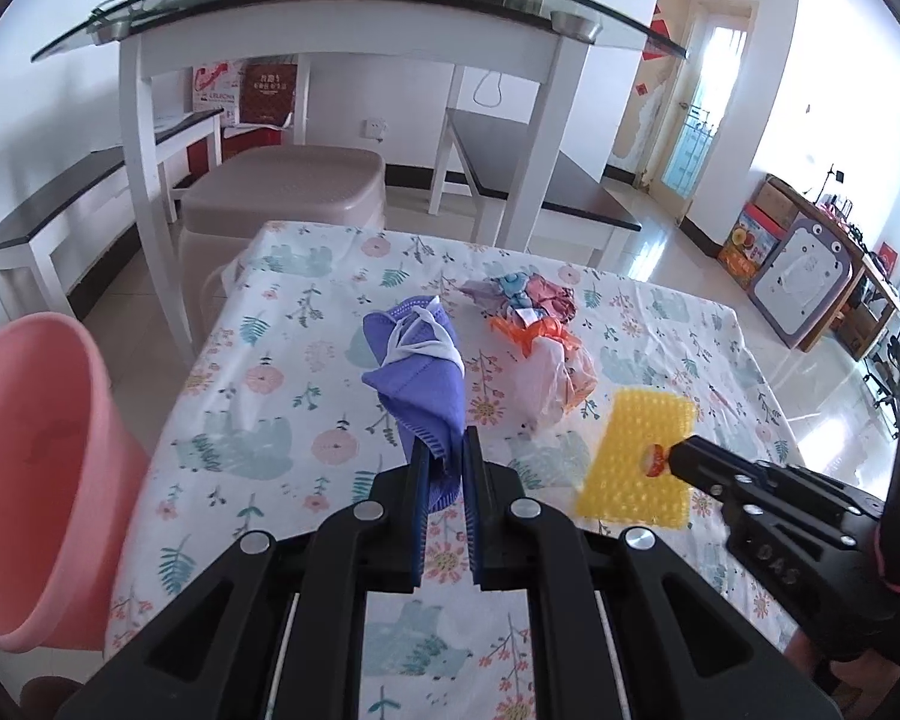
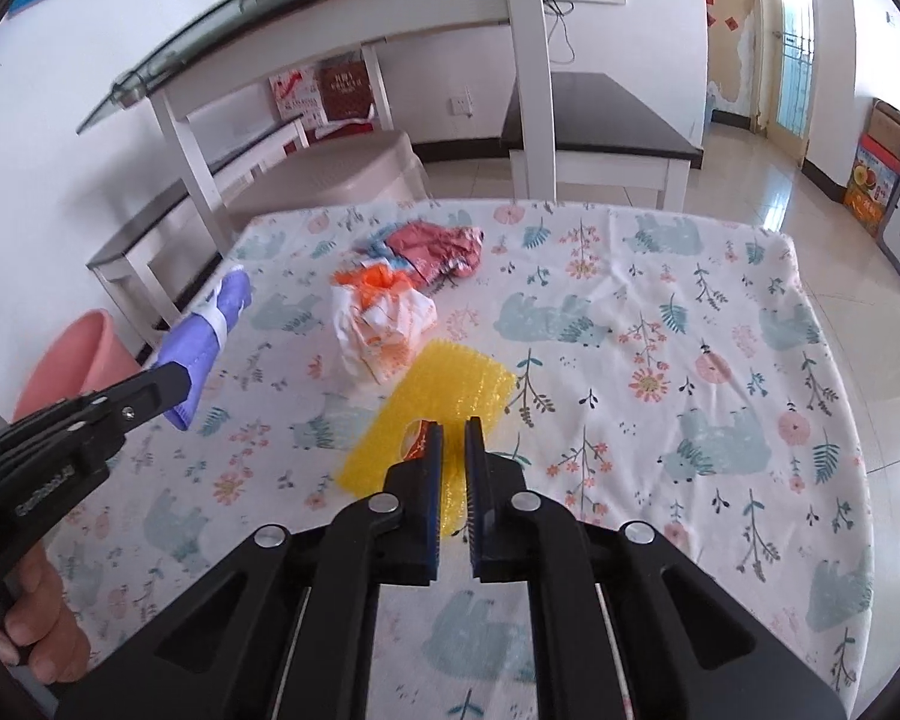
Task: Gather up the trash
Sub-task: 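Grasp the purple glove with the left tool while the right tool grasps the yellow foam net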
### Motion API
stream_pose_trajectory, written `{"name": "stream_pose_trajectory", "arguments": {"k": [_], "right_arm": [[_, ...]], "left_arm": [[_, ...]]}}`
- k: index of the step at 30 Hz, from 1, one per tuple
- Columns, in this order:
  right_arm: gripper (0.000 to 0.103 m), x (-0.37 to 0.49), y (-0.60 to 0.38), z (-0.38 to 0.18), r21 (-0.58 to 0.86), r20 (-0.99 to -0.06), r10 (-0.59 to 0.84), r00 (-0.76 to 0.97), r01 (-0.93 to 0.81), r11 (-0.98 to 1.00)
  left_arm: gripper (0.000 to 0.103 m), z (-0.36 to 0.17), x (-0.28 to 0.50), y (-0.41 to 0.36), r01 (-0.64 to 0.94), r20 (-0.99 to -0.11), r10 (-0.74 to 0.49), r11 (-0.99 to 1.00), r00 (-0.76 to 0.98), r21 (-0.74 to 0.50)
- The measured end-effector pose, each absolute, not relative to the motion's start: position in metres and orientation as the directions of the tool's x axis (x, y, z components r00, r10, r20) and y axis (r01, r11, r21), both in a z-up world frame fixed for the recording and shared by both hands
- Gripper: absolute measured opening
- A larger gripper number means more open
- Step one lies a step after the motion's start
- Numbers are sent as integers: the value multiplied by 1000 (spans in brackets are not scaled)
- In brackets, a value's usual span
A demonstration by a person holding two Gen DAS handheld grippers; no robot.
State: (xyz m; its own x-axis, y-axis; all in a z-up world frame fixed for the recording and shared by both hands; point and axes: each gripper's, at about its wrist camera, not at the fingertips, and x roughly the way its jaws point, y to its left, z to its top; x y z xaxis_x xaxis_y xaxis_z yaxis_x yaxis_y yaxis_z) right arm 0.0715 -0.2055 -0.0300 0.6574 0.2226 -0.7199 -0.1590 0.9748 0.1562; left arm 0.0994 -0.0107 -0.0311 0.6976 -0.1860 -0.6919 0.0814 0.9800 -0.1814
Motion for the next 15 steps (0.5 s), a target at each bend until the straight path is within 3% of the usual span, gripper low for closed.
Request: {"name": "stream_pose_trajectory", "arguments": {"k": [15], "right_arm": [[7, 35, -222, 16, 211, -627, 267, 732, -170, 963]], "left_arm": [[9, -3, 45, 19, 42, -627, -137, 986, 767, -164]]}}
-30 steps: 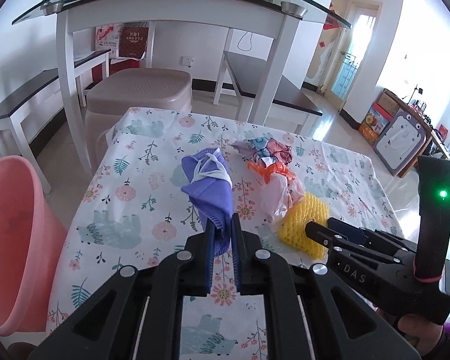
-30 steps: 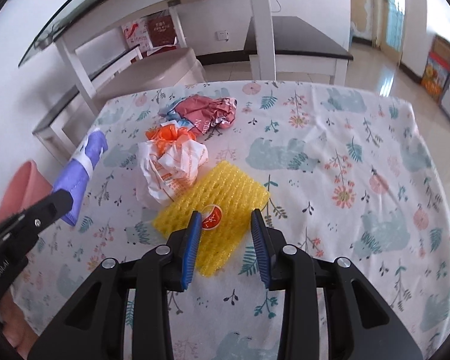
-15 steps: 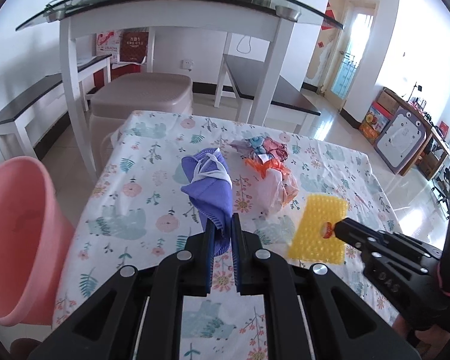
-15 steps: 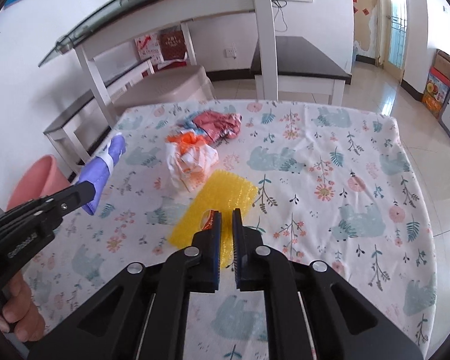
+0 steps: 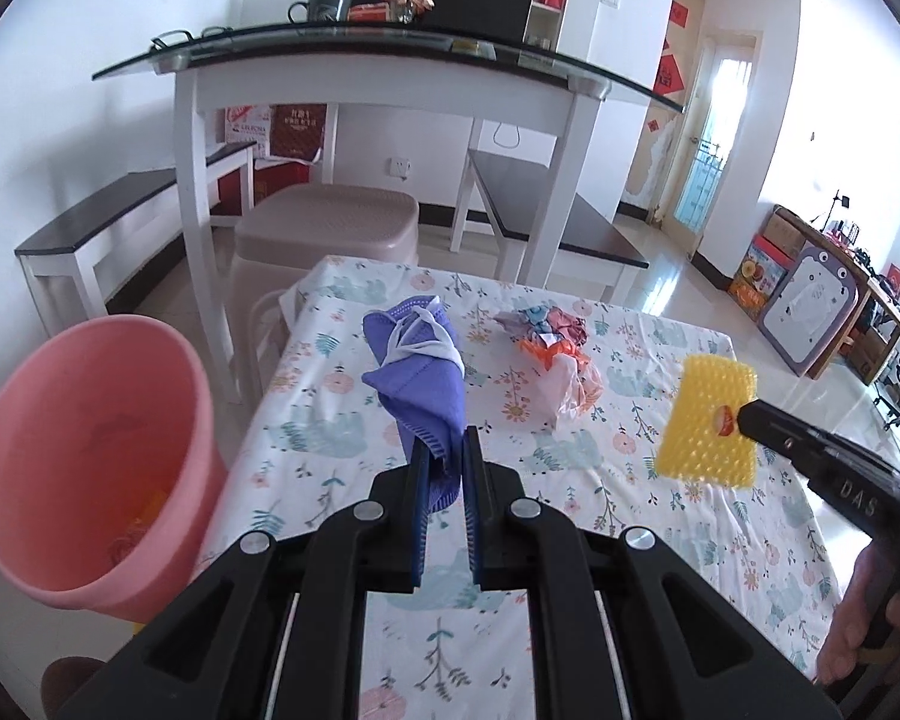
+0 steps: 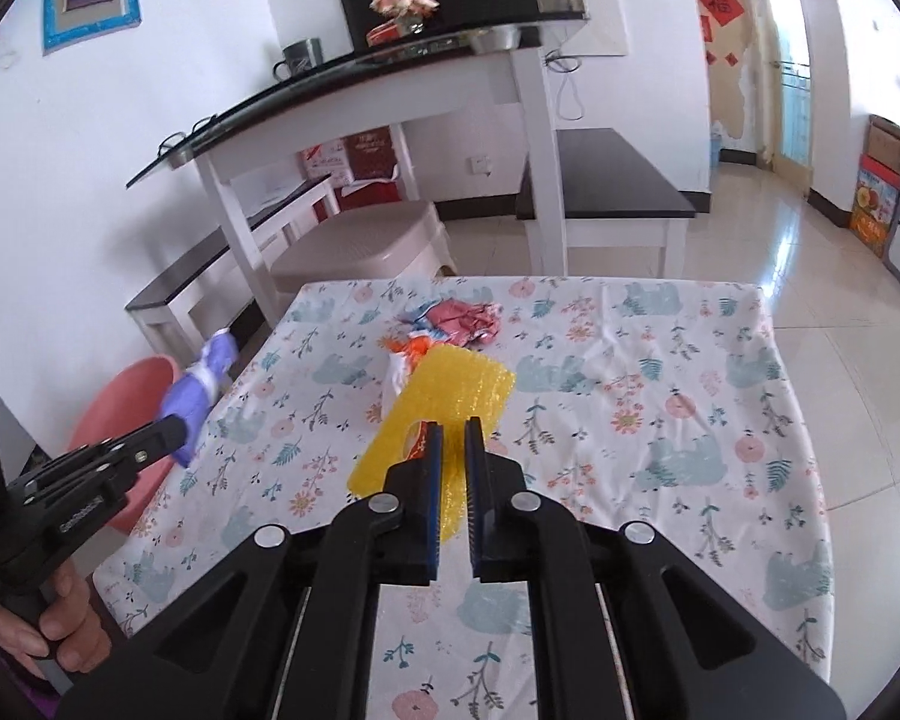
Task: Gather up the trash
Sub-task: 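Grasp the purple glove with the left tool while the right tool grasps the yellow foam net, then carry the glove and foam net into the pink basin and open both tools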
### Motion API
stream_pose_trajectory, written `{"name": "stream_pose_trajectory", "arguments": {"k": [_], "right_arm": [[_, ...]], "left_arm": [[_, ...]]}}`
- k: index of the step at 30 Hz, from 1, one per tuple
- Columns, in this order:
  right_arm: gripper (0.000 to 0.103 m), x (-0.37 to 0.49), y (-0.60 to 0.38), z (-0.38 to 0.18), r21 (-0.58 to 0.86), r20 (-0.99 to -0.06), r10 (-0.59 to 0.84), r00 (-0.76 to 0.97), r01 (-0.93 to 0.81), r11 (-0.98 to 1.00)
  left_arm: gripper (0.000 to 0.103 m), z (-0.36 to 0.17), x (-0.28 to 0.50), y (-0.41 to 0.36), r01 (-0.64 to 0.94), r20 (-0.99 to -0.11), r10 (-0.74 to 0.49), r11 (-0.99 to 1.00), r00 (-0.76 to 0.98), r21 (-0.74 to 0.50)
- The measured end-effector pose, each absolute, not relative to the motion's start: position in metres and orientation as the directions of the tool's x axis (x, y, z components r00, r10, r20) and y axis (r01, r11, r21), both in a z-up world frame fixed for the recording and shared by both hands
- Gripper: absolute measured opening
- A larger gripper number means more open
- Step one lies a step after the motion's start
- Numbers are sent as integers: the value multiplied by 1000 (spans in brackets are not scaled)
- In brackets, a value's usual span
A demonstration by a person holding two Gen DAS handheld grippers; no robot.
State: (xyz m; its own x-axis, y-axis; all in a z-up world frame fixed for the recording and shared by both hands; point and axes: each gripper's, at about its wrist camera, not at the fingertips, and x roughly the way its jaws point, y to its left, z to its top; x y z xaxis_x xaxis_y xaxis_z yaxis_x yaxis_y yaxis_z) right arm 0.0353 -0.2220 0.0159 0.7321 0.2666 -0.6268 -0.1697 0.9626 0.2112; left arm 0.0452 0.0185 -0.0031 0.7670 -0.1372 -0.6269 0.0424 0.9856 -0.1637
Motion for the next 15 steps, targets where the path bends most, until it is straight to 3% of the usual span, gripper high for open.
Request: {"name": "stream_pose_trajectory", "arguments": {"k": [15], "right_arm": [[7, 35, -150, 38, 227, -577, 385, 721, -312, 923]], "left_arm": [[9, 20, -8, 99, -123, -574, 8, 979, 819, -163]]}}
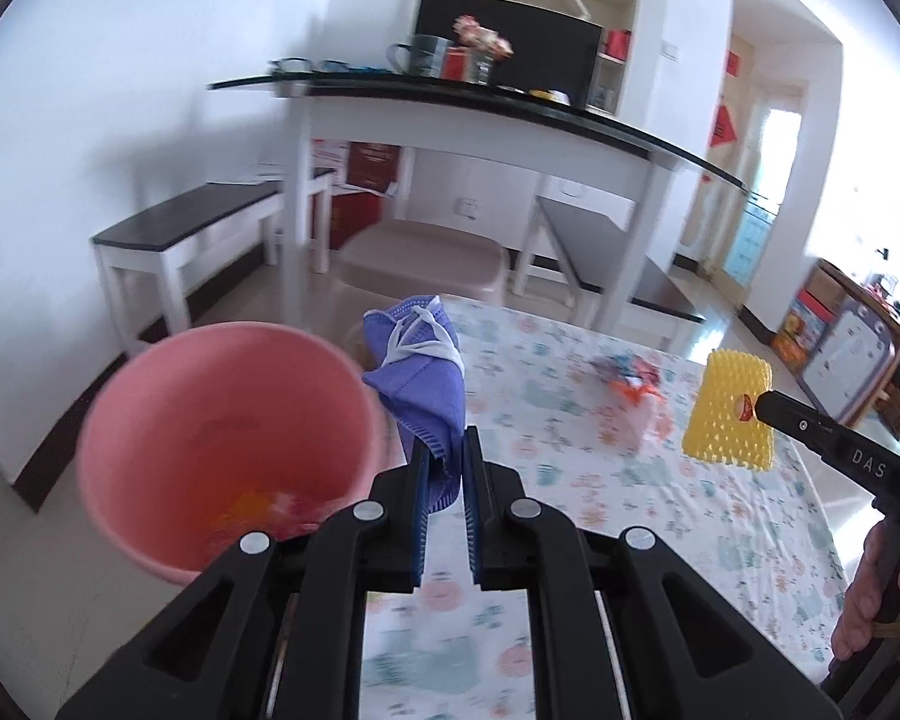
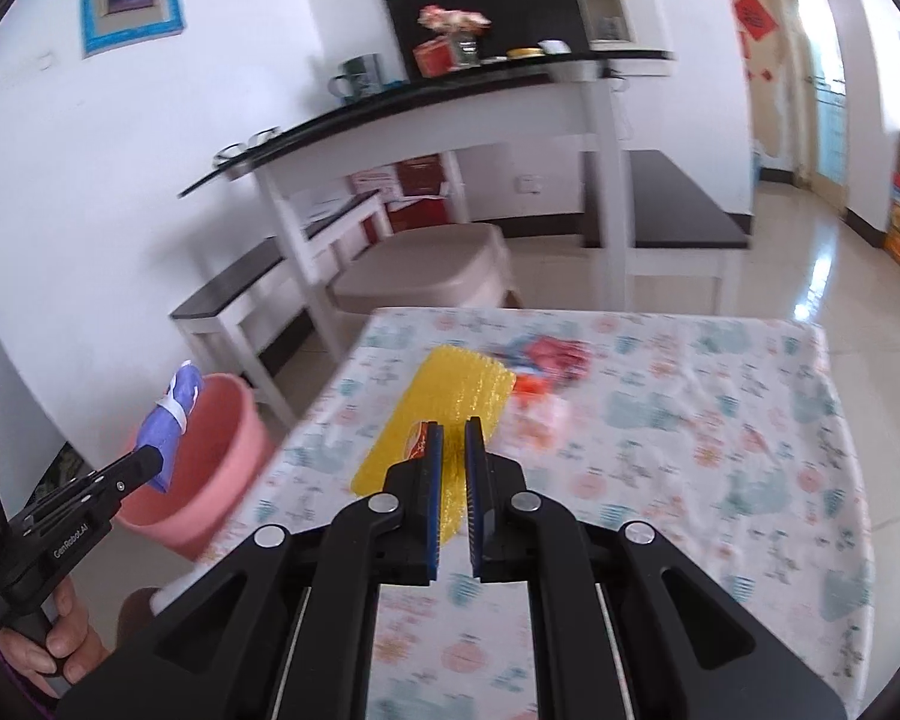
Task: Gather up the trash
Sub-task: 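Carry the glove and foam net into the pink basin and open both tools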
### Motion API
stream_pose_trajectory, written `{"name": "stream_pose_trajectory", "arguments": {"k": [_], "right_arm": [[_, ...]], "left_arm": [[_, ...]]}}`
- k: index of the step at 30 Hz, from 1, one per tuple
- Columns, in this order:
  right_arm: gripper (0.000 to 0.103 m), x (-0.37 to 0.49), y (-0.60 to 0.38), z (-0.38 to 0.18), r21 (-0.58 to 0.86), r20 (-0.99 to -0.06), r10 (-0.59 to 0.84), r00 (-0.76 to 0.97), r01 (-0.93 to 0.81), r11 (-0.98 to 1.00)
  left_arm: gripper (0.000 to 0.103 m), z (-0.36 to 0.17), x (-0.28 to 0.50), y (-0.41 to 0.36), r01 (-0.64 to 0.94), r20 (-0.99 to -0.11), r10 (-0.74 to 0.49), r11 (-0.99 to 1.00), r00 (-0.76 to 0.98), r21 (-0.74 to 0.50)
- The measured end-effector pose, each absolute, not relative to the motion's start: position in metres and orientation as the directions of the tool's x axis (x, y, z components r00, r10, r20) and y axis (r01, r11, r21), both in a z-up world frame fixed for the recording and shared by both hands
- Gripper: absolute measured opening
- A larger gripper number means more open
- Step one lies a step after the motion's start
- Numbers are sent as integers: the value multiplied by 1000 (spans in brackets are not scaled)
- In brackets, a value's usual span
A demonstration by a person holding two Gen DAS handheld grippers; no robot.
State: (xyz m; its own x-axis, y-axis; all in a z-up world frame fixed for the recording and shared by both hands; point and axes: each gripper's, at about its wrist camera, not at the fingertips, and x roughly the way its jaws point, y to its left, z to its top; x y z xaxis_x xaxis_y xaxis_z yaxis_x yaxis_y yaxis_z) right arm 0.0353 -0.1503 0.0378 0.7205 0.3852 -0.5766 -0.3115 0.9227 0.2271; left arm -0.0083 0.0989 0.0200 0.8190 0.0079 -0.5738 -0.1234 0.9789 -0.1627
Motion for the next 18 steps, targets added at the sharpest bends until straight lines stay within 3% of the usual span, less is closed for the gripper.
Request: {"name": "stream_pose_trajectory", "arguments": {"k": [18], "right_arm": [[7, 40, 21, 37, 141, -587, 543, 600, -585, 799]], "left_arm": [[9, 5, -40, 192, -338, -593, 183, 927, 784, -161]]}}
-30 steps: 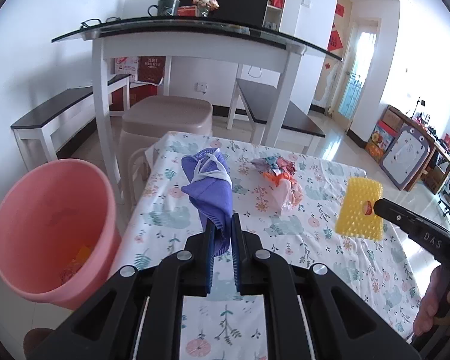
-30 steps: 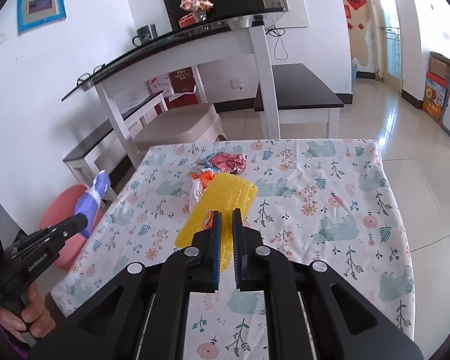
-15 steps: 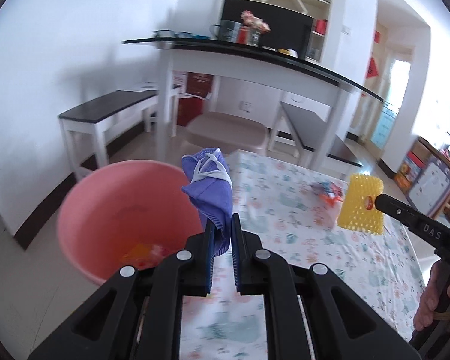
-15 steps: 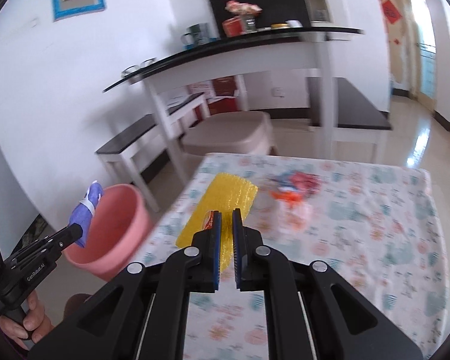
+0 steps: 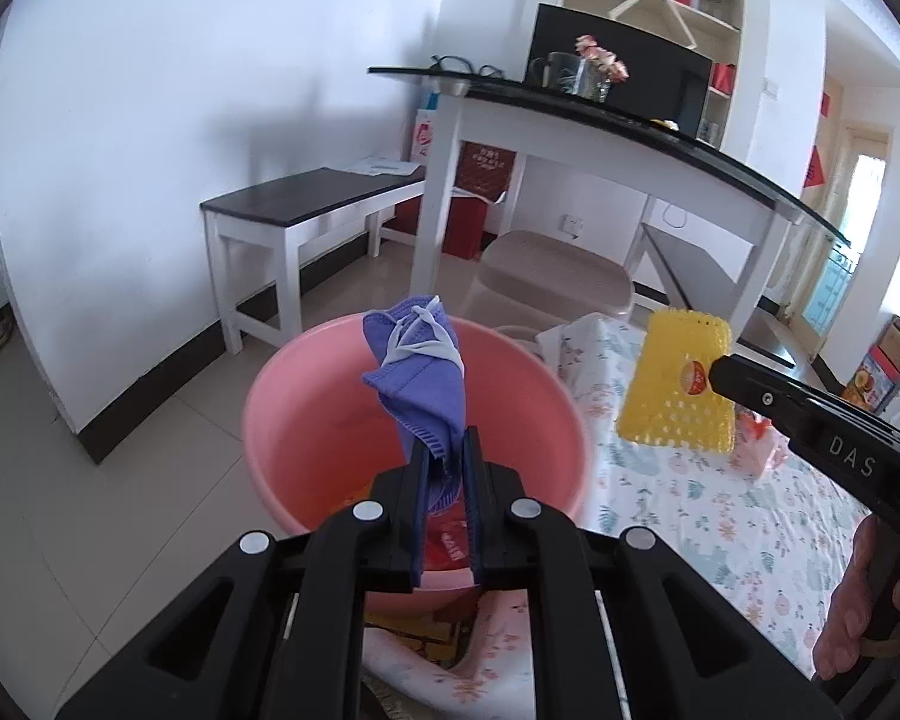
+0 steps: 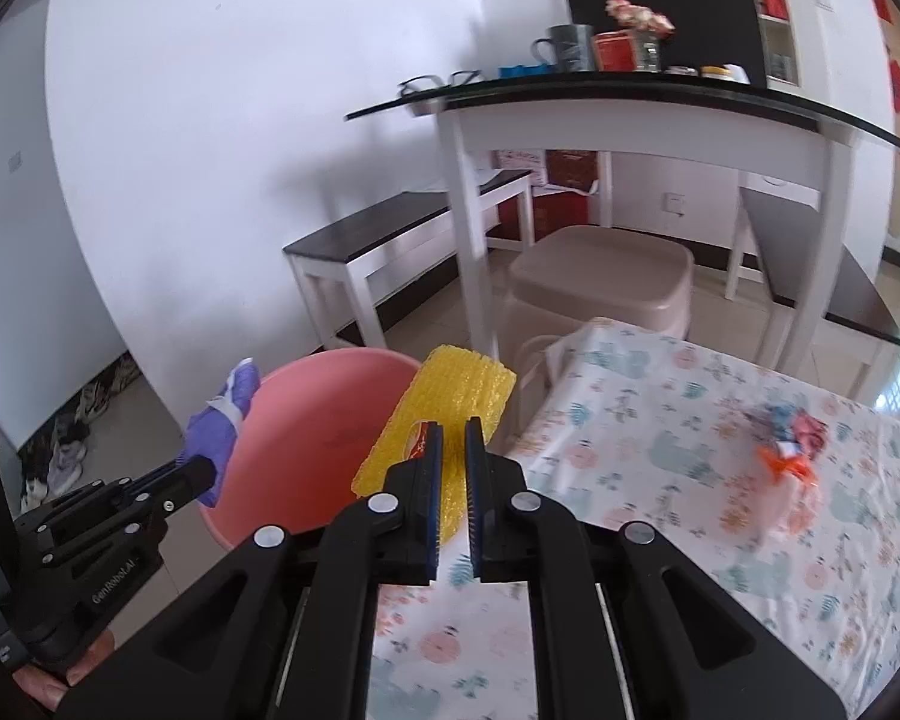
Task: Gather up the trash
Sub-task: 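Carry the glove and foam net into the pink basin and open both tools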
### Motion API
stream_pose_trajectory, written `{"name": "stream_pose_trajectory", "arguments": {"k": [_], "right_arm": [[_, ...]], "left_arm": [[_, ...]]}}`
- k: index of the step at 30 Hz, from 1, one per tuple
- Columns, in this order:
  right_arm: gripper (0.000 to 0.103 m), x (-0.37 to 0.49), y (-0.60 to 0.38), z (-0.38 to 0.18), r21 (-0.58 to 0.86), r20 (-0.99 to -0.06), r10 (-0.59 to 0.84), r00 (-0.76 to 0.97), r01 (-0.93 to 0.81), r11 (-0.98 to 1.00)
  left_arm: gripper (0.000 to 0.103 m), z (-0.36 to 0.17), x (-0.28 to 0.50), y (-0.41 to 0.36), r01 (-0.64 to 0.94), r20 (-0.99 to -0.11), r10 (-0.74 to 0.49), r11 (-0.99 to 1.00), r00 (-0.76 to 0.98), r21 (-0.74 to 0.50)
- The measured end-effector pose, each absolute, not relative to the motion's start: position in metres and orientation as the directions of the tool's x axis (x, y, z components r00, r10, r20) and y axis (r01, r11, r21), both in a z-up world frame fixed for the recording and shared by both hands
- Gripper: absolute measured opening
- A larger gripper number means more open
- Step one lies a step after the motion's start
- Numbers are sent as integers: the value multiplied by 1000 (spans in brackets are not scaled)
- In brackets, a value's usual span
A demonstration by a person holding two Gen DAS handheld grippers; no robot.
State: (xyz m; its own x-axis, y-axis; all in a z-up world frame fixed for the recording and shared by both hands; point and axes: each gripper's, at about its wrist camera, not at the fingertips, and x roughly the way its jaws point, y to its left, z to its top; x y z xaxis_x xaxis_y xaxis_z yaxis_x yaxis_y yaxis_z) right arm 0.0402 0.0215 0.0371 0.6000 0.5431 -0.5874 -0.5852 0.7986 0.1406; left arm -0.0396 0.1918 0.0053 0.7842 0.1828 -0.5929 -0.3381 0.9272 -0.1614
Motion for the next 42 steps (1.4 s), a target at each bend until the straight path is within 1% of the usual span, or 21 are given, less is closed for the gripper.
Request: {"name": "stream_pose_trajectory", "arguments": {"k": [10, 26, 29, 32, 36, 40, 42], "right_arm": [[7, 42, 69, 17, 90, -632, 536, 560, -634, 768], [8, 46, 103, -15, 86, -688, 530, 495, -670, 737], [10, 48, 104, -19, 138, -702, 554, 448, -678, 722], [12, 48, 102, -19, 154, -702, 563, 437, -678, 719], [21, 48, 100, -17, 161, -691, 575, 439, -682, 714], [24, 45, 98, -15, 166, -681, 588, 437, -689, 705], [26, 44, 98, -15, 168, -680, 592, 433, -693, 701]], "left_arm": [[9, -16, -33, 215, -376, -628, 190, 910, 754, -176], [10, -43, -25, 234, -364, -672, 125, 903, 729, -227], [11, -45, -26, 233, -361, -675, 116, 903, 729, -234], [12, -45, -28, 234, -369, -673, 120, 898, 730, -240], [16, -42, -30, 234, -375, -669, 125, 895, 732, -242], [23, -40, -33, 233, -378, -666, 128, 892, 735, -246], [25, -38, -35, 232, -377, -663, 131, 894, 737, -243]]}}
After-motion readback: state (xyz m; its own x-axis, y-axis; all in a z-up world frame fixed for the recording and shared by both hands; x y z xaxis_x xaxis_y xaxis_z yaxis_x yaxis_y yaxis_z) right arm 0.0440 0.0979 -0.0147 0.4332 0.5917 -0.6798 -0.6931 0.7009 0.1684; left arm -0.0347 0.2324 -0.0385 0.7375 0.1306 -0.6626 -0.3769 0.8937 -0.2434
